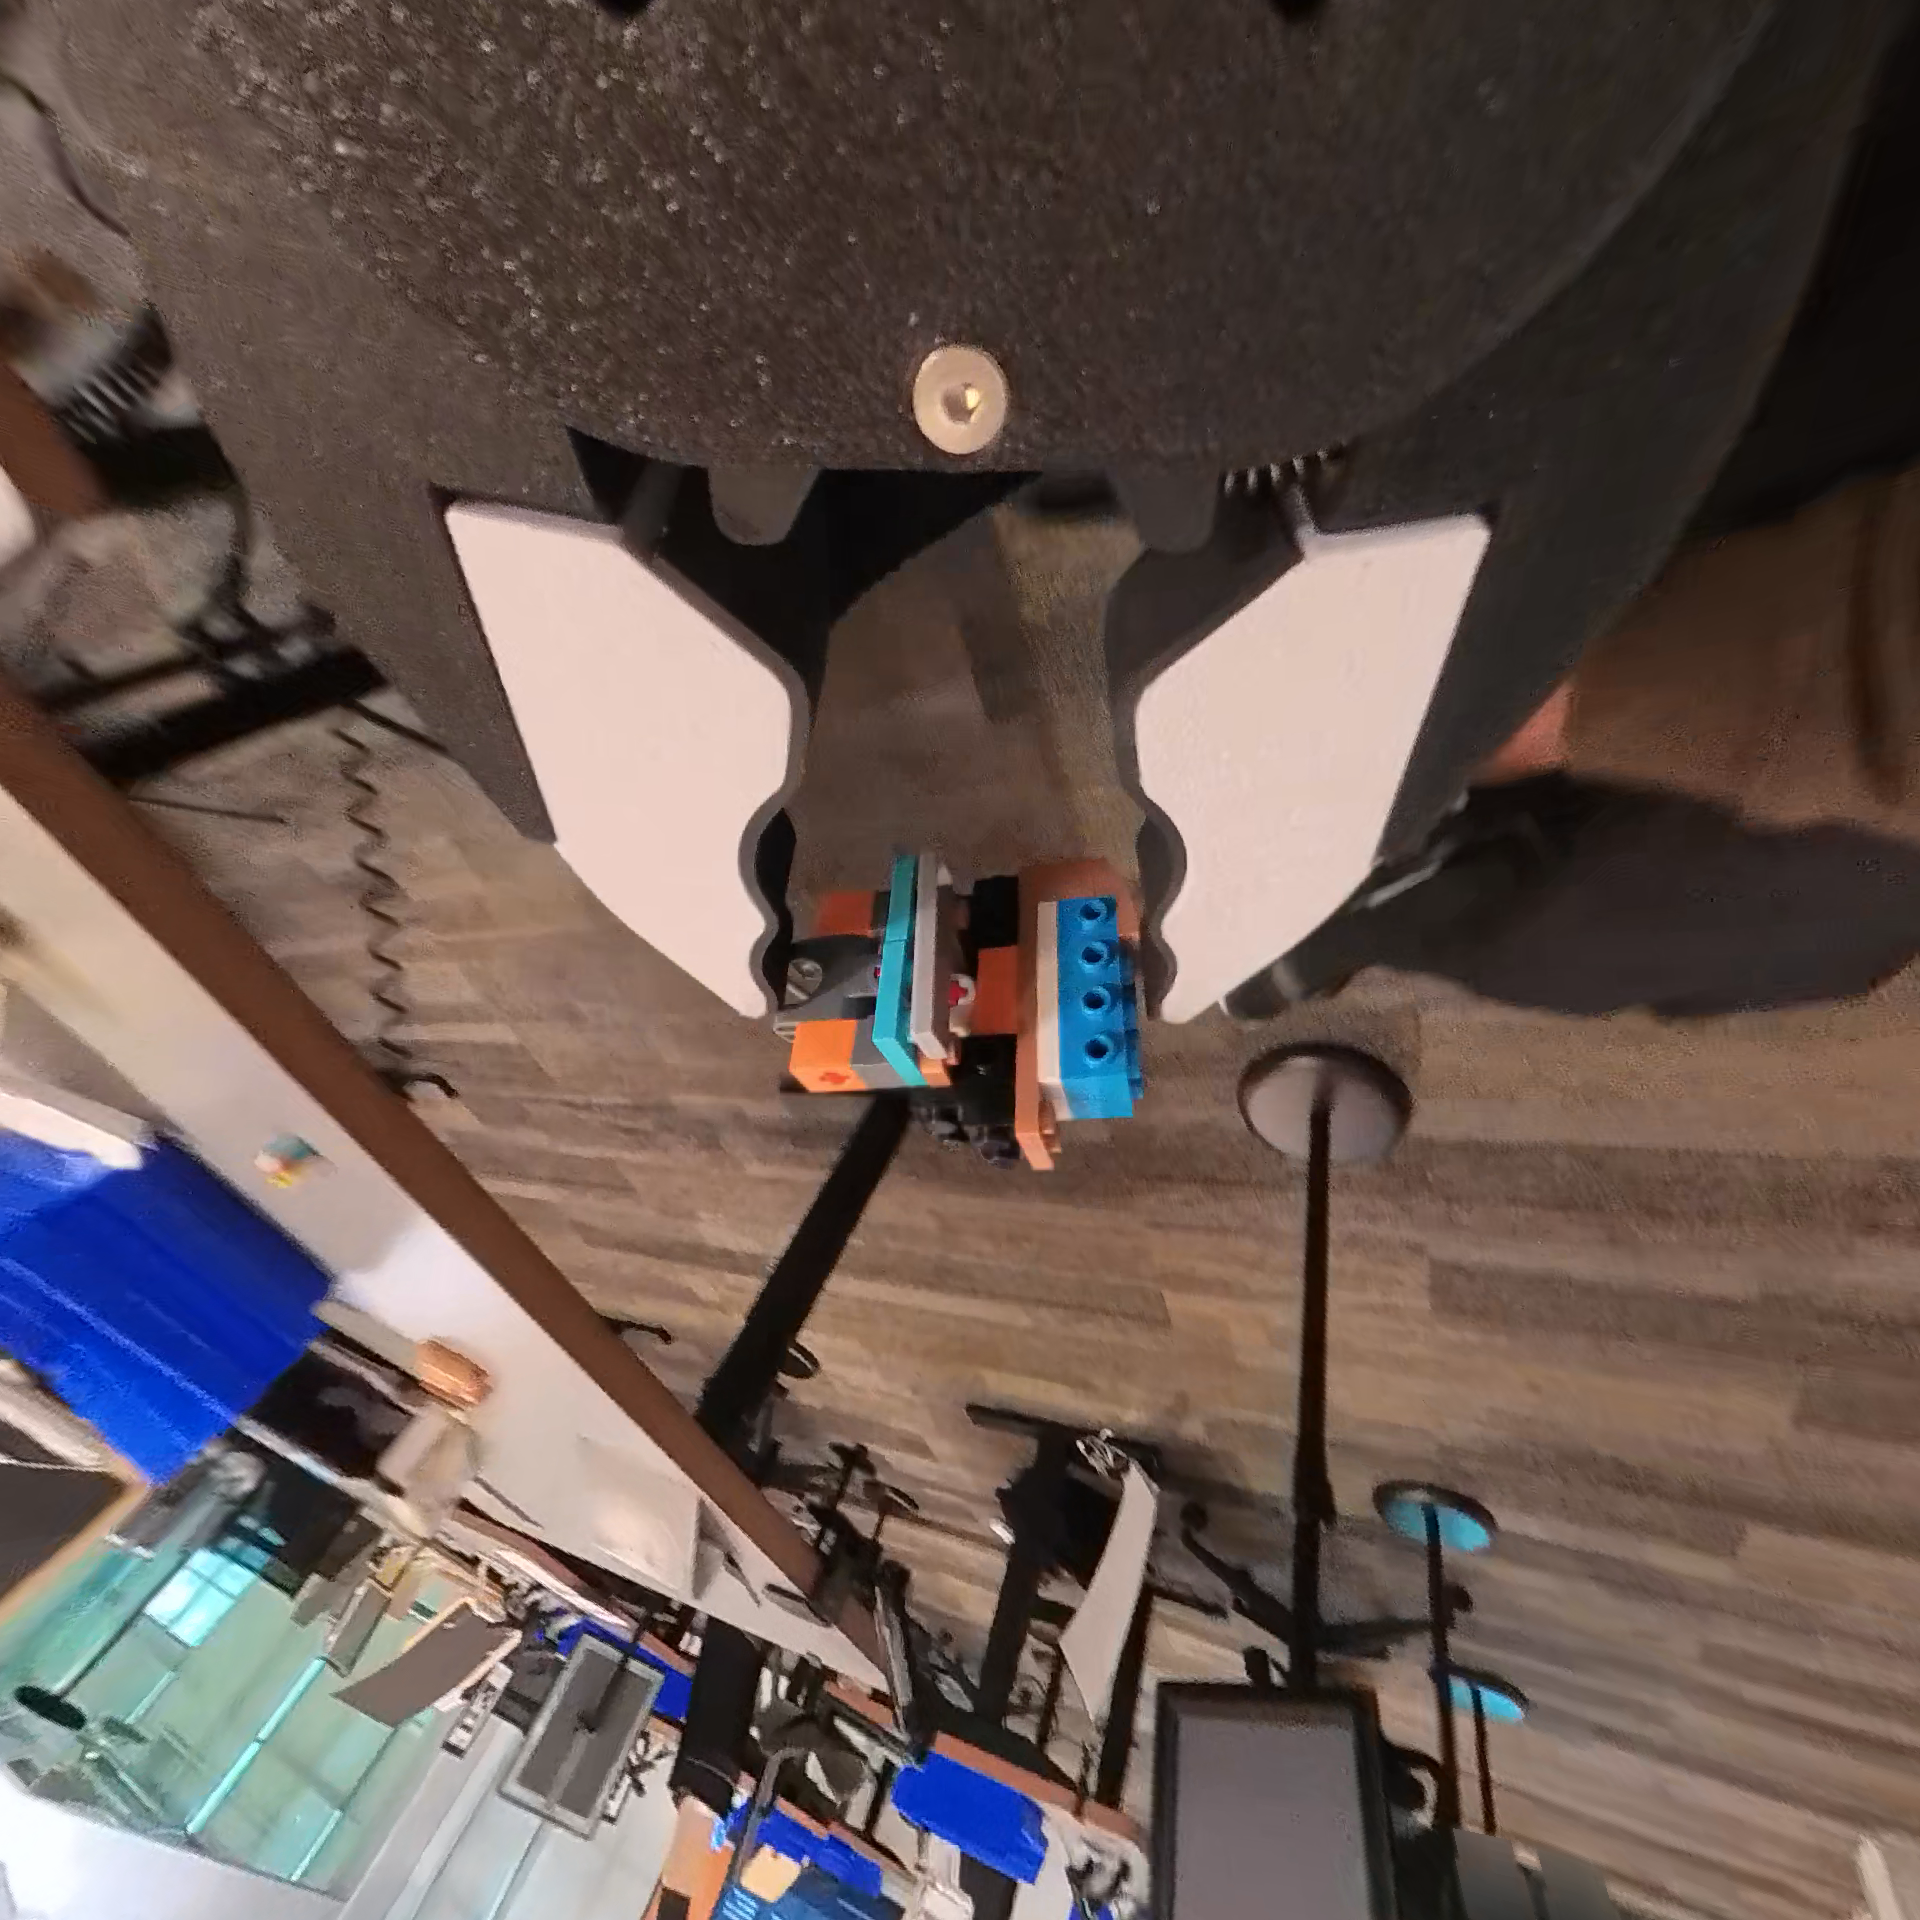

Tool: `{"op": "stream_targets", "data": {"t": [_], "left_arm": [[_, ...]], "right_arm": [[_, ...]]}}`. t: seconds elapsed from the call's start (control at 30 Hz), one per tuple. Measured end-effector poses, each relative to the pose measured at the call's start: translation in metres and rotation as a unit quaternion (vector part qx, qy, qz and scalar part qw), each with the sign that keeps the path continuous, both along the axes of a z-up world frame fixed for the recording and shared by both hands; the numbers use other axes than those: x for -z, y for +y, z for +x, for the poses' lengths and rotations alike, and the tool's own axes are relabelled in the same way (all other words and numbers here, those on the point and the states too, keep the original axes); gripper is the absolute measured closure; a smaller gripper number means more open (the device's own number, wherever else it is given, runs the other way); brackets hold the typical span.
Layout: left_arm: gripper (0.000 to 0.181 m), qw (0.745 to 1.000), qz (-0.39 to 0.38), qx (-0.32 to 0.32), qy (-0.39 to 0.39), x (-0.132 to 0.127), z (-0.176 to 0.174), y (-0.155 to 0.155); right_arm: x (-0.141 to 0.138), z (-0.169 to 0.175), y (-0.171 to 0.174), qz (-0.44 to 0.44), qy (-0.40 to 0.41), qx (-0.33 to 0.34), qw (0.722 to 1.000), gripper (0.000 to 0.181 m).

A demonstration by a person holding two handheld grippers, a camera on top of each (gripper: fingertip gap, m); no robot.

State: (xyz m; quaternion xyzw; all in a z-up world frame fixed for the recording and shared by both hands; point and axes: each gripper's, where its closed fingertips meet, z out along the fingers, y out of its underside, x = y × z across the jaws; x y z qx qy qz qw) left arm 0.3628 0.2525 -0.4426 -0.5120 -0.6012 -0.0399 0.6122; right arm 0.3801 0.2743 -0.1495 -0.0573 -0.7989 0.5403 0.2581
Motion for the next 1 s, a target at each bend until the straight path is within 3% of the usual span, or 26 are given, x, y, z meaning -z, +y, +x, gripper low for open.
{"op": "stream_targets", "data": {"t": [0.17, 0.33, 0.47, 0.6, 0.73, 0.9, 1.0], "left_arm": [[0.169, 0.994, 0.063, -0.089, -0.011, 0.008, -0.019, -0.045], [0.168, 0.992, 0.083, -0.075, -0.052, 0.042, -0.047, -0.062], [0.168, 0.979, 0.159, -0.081, -0.094, 0.048, -0.066, -0.081], [0.168, 0.978, 0.165, -0.078, -0.099, 0.036, -0.104, -0.102], [0.168, 0.989, 0.123, -0.025, -0.083, 0.018, -0.161, -0.102], [0.168, 0.995, 0.003, 0.073, -0.07, 0.013, -0.221, -0.086], [0.168, 0.988, -0.016, 0.143, -0.057, 0.006, -0.231, -0.065]], "right_arm": [[0.048, -0.091, -0.151, -0.085, -0.056, -0.043, 0.994, 0.116], [0.115, -0.173, -0.269, -0.14, -0.084, -0.083, 0.983, 0.116], [0.151, -0.228, -0.313, -0.154, -0.089, -0.098, 0.979, 0.116], [0.166, -0.274, -0.32, -0.14, -0.066, -0.093, 0.983, 0.116], [0.117, -0.313, -0.305, -0.139, -0.016, -0.076, 0.987, 0.116], [-0.005, -0.372, -0.266, -0.104, 0.081, -0.035, 0.991, 0.116], [-0.049, -0.423, -0.231, -0.052, 0.076, 0.018, 0.996, 0.116]]}}
